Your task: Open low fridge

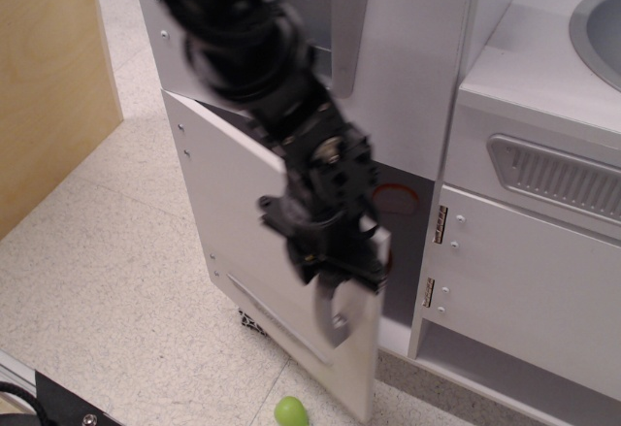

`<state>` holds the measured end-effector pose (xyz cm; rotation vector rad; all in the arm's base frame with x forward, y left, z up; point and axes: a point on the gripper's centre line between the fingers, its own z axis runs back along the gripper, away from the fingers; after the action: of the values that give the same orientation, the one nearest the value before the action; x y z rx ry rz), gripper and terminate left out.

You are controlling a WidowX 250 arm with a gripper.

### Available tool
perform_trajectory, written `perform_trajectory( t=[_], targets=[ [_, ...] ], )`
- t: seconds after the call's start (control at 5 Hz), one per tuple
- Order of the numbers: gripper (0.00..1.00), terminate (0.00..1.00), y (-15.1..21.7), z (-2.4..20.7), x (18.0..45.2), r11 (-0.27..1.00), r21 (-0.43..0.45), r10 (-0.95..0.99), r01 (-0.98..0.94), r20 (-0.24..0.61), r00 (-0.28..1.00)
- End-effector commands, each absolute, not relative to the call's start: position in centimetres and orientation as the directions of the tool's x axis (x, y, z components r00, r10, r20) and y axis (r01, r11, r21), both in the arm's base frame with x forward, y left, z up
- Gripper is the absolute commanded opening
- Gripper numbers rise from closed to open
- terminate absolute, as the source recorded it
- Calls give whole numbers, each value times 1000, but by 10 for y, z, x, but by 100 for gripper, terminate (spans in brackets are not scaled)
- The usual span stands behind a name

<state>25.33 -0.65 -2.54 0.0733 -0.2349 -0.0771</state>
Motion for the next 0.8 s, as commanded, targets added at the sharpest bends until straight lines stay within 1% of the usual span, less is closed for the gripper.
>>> perform_trajectory(
  t=[0.0,0.2,0.4,0.6],
  targets=[
    [100,0,17,36,245,995,68,-83,68,261,962],
    [100,0,9,65,257,999,5,-44,44,284,958],
    [100,0,-7,72,278,999,-31,-14,24,286,958],
    [100,0,-27,60,296,999,-32,-25,36,293,956]
  ],
)
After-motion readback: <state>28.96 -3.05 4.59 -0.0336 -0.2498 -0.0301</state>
